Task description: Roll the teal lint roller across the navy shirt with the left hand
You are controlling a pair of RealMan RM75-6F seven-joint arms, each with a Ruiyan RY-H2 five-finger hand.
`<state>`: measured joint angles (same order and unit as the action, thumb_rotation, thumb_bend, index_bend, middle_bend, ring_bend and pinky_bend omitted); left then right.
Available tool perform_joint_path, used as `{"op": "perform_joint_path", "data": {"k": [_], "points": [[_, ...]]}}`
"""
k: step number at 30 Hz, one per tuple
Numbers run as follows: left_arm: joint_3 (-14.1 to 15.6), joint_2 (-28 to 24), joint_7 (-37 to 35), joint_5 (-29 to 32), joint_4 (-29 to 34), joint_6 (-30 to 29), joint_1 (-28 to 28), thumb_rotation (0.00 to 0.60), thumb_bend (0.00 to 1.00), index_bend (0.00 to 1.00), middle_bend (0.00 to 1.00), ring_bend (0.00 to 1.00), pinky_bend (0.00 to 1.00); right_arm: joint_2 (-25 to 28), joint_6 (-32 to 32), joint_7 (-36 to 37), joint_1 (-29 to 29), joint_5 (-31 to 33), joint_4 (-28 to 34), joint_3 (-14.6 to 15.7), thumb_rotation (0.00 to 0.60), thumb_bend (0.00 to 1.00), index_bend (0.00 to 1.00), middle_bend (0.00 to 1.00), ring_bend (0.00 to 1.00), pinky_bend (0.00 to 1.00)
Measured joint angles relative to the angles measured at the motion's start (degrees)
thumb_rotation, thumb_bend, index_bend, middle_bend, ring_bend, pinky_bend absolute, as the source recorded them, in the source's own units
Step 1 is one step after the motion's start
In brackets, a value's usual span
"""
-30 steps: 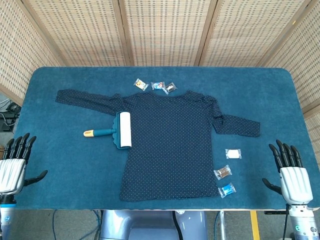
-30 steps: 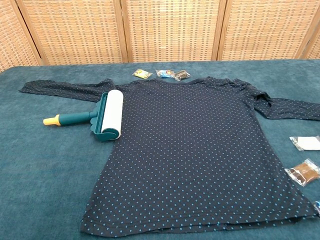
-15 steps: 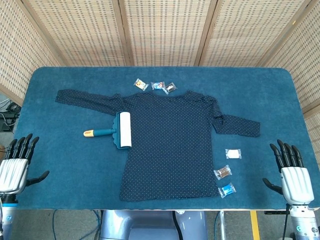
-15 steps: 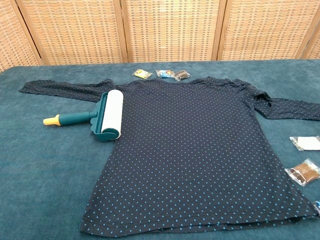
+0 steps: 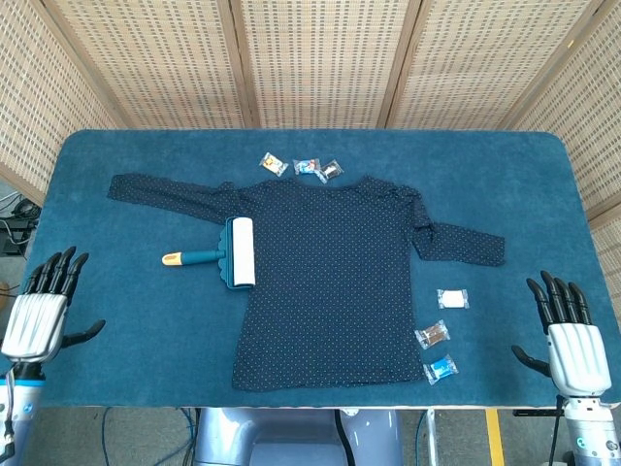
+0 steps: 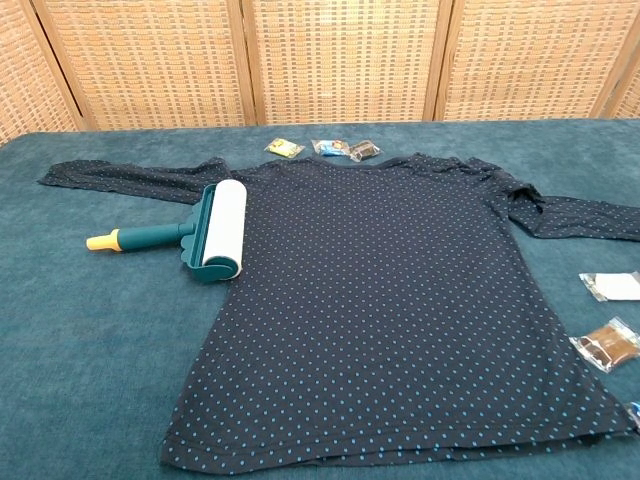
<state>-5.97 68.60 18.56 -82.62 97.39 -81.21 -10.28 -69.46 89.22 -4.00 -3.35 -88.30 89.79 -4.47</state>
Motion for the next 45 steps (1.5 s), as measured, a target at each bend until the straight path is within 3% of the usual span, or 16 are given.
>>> {"op": "perform_joint_path", "data": {"k": [2,4,9,12,17,21,28,33,45], "points": [[-1.35,-0.21,1.48,1.79,0.52,2.81,-2.06,0.600,0.19,0.00,0.58,0.54,0.56,-0.08,-0.29,0.25,-0.12,0.27,-0.21,-0.09,0.600,0.14,0.01,0.00,0.00,0.00],[-2.46,-0.47,2.87,3.86,1.09,5.81,-3.99,0.600,0.19,0.00,0.69,0.62,0.62,-0.12,-0.46,0.36,-0.18,0.41,-0.32,-0.13,0.600,0.14,0.01,0.00,0.00,0.00],[-5.52,-1.33,6.54,11.15,2.75,13.78,-9.56,0.600,0.21,0.00,0.83,0.74,0.70,-0.20,-1.00,0.91,-0.38,0.88,-0.67,-0.27,0.600,0.14,0.02,0.00,0.00,0.00],[-7.13,-1.74,8.20,15.86,3.34,17.53,-12.46,0.600,0.23,0.07,0.88,0.78,0.72,-0.30,-1.12,1.39,-0.49,0.98,-1.04,-0.36,0.600,0.14,0.03,0.00,0.00,0.00],[-9.29,-1.98,10.73,24.94,2.82,24.31,-17.73,0.600,0.35,0.31,0.89,0.79,0.73,-0.35,-1.73,1.98,-0.65,1.74,-1.60,-0.58,0.600,0.14,0.04,0.00,0.00,0.00],[-10.05,-1.11,15.03,32.65,0.57,27.83,-22.77,0.600,0.35,0.41,0.89,0.79,0.73,-0.29,-2.21,3.05,-0.77,2.45,-2.13,-0.86,0.600,0.14,0.05,0.00,0.00,0.00],[-9.56,2.40,21.10,44.87,-4.37,30.93,-30.81,0.600,0.35,0.38,0.89,0.79,0.73,-0.20,-1.16,4.25,-0.70,1.78,-2.71,-1.06,0.600,0.14,0.05,0.00,0.00,0.00],[-7.62,4.89,24.85,51.37,-7.98,32.29,-35.94,0.600,0.35,0.42,0.89,0.79,0.73,-0.36,-0.63,4.67,-0.58,1.63,-3.24,-1.19,0.600,0.14,0.06,0.00,0.00,0.00],[-3.32,12.59,27.44,52.98,-15.25,29.85,-40.42,0.600,0.32,0.41,0.89,0.79,0.73,-0.66,-0.46,5.05,-0.59,2.01,-3.75,-1.47,0.600,0.14,0.06,0.00,0.00,0.00]]}}
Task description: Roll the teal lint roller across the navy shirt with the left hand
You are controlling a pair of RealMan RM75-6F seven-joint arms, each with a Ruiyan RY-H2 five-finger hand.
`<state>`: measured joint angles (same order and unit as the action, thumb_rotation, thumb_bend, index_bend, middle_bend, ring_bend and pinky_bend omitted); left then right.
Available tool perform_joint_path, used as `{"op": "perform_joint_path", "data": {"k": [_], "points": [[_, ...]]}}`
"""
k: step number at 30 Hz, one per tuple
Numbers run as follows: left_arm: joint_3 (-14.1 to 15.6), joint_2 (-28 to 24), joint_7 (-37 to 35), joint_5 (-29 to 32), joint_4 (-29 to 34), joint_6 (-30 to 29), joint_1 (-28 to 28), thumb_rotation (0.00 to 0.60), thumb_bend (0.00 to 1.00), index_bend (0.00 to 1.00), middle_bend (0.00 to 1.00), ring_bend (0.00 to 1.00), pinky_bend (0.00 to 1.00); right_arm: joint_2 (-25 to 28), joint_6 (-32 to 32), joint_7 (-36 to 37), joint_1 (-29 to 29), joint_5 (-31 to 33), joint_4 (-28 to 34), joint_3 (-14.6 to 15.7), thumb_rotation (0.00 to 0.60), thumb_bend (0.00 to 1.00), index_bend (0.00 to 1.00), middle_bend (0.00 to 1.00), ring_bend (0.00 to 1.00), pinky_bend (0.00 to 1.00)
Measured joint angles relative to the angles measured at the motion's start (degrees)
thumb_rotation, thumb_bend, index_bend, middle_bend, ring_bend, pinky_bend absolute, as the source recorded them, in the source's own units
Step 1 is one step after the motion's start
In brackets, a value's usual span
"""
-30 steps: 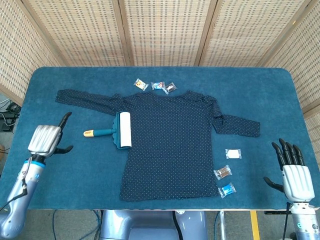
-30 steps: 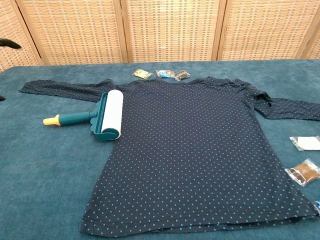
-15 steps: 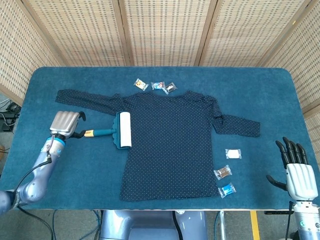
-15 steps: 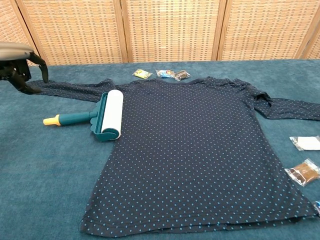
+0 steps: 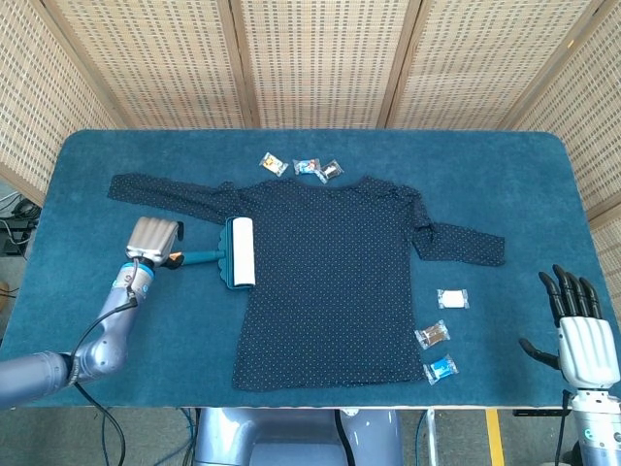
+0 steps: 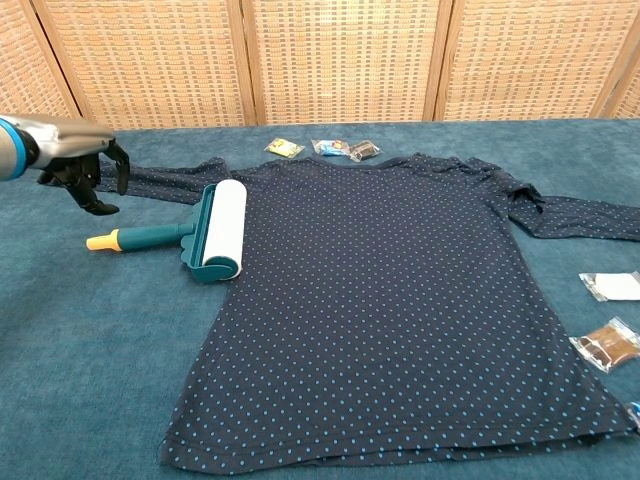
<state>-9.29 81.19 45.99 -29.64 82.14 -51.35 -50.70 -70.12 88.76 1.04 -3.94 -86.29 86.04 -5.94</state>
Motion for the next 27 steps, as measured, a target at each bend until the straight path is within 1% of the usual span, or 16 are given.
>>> {"op": "perform_joint_path", "data": {"k": [3,8,17,27], "points": [[0.78,1.52,0.15,-0.62,-1.60,-1.00,-0.44,0.600,0.29,0.42,0.89,0.79,0.73,-0.03,0.29,0.15,0.07,-0.08,-0.05,-0.05,0.600,0.14,0.06,0.00,0.00,0.00],[1.54,3.89,0.15,-1.34,-3.73,-1.94,-0.97,0.600,0.29,0.42,0.89,0.79,0.73,0.00,0.62,0.68,0.12,-0.18,-0.10,-0.18,0.600,0.14,0.06,0.00,0.00,0.00],[2.55,7.51,1.37,-1.07,-7.52,-1.67,-2.17,0.600,0.29,0.42,0.89,0.79,0.73,0.22,1.11,1.85,0.29,-0.14,-0.15,-0.41,0.600,0.14,0.06,0.00,0.00,0.00],[3.01,10.68,3.05,0.18,-11.18,-0.68,-3.48,0.600,0.29,0.42,0.89,0.79,0.73,0.46,1.29,3.13,0.35,-0.29,-0.51,-0.47,0.600,0.14,0.07,0.00,0.00,0.00]]}}
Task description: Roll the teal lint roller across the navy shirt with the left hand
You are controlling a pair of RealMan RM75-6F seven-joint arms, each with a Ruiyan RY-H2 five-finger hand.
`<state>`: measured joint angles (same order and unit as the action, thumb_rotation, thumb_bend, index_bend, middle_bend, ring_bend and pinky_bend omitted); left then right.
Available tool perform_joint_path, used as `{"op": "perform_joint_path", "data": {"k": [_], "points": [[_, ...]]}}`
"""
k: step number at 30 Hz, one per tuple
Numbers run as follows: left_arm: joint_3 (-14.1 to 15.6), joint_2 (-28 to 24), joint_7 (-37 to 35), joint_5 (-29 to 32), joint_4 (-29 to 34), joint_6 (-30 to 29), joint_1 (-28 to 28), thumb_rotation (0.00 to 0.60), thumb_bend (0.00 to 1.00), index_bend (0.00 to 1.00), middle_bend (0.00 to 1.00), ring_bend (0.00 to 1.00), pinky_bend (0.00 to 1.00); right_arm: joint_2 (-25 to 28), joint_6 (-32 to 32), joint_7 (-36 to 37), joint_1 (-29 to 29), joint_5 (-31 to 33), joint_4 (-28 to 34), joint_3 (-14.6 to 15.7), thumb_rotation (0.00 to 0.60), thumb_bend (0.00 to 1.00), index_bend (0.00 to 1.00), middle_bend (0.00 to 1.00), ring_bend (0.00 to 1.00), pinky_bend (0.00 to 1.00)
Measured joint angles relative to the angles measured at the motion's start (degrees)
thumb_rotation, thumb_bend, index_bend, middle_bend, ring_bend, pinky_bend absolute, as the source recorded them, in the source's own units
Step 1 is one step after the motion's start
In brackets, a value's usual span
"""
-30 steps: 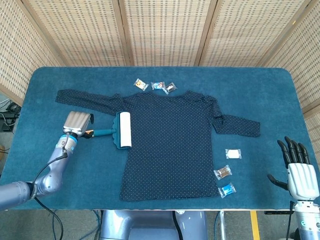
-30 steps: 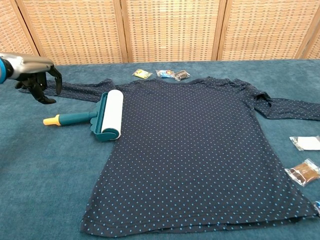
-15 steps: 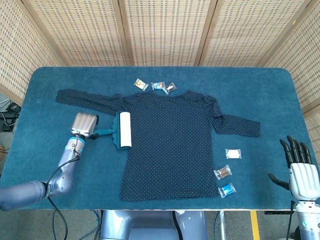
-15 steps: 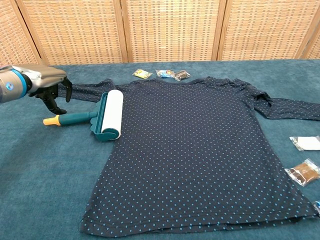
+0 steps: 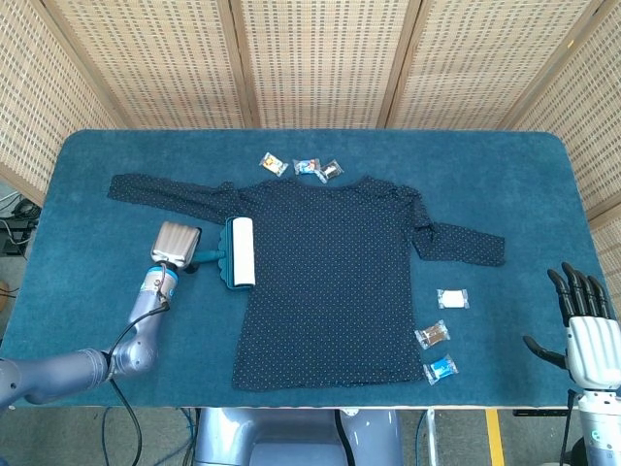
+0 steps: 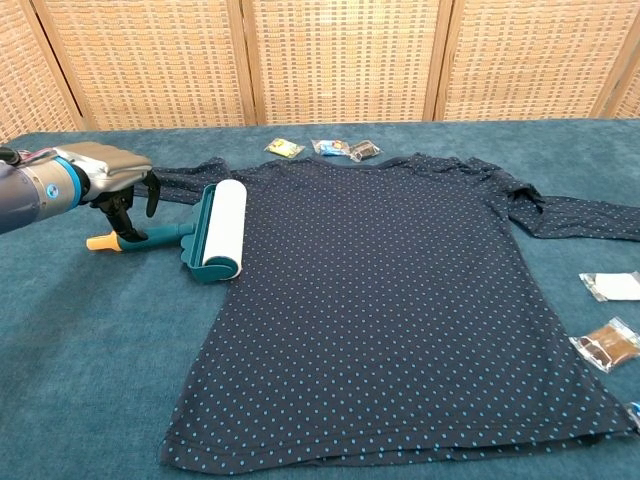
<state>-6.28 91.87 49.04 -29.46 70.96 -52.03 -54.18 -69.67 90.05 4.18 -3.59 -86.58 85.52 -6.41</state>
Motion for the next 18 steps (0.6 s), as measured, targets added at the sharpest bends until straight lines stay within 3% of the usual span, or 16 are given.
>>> {"op": "perform_joint_path", "data": {"k": [18], "points": [[0.57,4.52,1.62,0.50,-5.37,1.72,-1.23,0.600,0.29,0.45,0.89,0.79,0.73,0.02,-0.17,0.86,-0.01,0.58,-0.44,-0.29,0.600,0.14,0.07,0.00,0.00,0.00]]}}
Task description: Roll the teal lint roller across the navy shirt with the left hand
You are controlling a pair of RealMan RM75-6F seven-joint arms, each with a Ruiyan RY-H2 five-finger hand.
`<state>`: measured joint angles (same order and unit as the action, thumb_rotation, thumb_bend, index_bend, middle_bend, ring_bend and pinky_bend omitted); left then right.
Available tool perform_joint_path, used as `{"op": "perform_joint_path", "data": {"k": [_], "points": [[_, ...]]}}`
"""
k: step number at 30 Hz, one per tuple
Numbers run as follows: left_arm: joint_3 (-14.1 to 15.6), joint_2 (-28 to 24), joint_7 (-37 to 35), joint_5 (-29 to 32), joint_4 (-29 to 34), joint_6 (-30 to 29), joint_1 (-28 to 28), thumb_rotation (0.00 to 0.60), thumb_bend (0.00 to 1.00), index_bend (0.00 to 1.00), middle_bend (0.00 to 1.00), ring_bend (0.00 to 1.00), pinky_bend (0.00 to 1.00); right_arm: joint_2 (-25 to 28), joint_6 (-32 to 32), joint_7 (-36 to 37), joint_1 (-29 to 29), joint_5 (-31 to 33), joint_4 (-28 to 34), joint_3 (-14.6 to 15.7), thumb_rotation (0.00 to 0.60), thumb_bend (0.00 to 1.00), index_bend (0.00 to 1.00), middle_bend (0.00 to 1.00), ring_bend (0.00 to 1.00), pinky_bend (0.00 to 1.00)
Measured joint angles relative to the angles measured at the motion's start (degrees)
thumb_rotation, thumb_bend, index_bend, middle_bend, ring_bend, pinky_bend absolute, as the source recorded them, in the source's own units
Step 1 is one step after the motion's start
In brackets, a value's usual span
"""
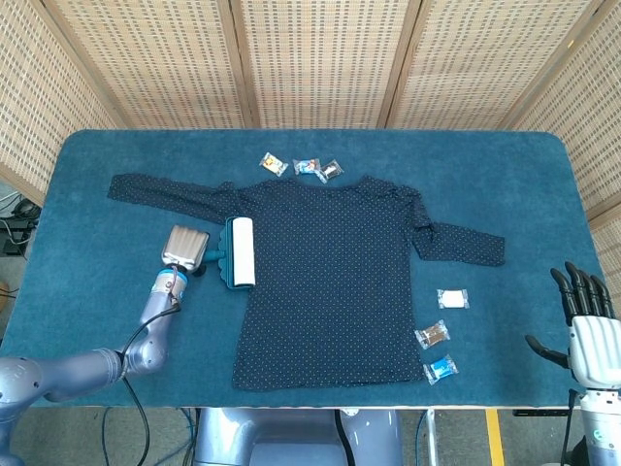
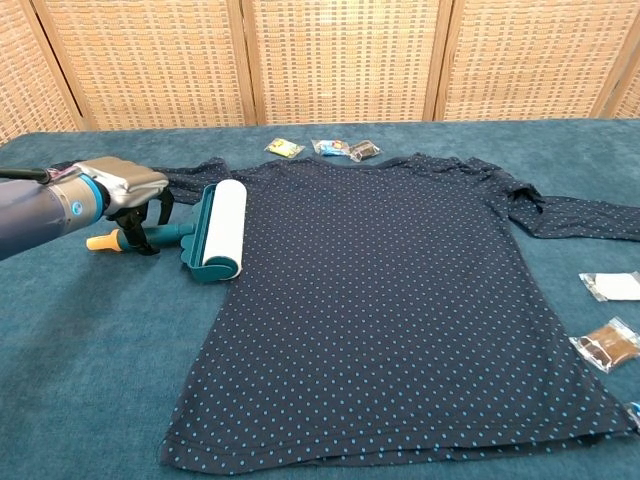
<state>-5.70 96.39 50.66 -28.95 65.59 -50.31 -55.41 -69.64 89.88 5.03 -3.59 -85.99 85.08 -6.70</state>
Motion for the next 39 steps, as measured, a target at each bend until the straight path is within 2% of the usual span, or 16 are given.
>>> {"op": "perform_joint_path", "data": {"k": [6,8,10,13,16,22,28,35,39], "points": [[0.20,1.68,0.85,0.14,-2.17,0.52,-0.33,0.600,0.30,0.47,0.89,0.79,0.73,-0.02,0.02,0.25,-0.02,-0.04,-0.11,-0.03,0.600,0.14,0.07,0.00,0.00,0.00],[0.22,2.22,1.01,0.29,-2.80,0.78,-0.36,0.600,0.37,0.52,0.89,0.79,0.73,-0.04,-0.01,0.24,-0.03,-0.07,-0.14,0.00,0.600,0.14,0.07,0.00,0.00,0.00],[0.23,2.69,1.13,0.38,-3.28,0.97,-0.36,0.600,0.55,0.65,0.89,0.79,0.73,-0.08,0.06,0.21,-0.04,-0.16,-0.17,0.01,0.600,0.14,0.07,0.00,0.00,0.00],[0.36,3.25,1.62,0.43,-3.79,1.17,-0.39,0.600,0.71,0.81,0.90,0.80,0.73,-0.10,0.11,0.33,-0.03,-0.11,-0.21,-0.04,0.600,0.14,0.07,0.00,0.00,0.00],[0.34,3.32,1.68,0.10,-3.67,0.94,-0.39,0.600,0.79,0.86,0.91,0.80,0.73,-0.05,0.15,0.54,0.01,0.01,-0.21,-0.12,0.600,0.14,0.08,0.00,0.00,0.00],[0.10,1.50,1.61,-1.45,-0.81,0.34,-0.55,0.600,0.83,0.88,0.91,0.80,0.73,0.10,0.34,0.86,0.07,-0.07,-0.10,-0.16,0.600,0.14,0.08,0.00,0.00,0.00],[0.01,-3.80,4.49,-0.83,6.23,-0.02,-1.82,0.600,0.84,0.89,0.91,0.80,0.73,0.53,0.75,1.70,0.28,-0.15,0.24,-0.23,0.600,0.14,0.08,0.00,0.00,0.00],[0.35,-13.87,13.31,7.47,18.99,-0.90,-6.81,0.600,0.85,0.89,0.91,0.80,0.73,0.89,0.93,2.50,0.44,-0.04,0.37,-0.37,0.600,0.14,0.08,0.00,0.00,0.00],[1.07,-15.91,16.75,12.10,21.65,-1.47,-9.34,0.600,0.87,0.89,0.91,0.80,0.72,1.10,1.01,3.17,0.51,0.13,0.41,-0.52,0.600,0.14,0.08,0.00,0.00,0.00]]}}
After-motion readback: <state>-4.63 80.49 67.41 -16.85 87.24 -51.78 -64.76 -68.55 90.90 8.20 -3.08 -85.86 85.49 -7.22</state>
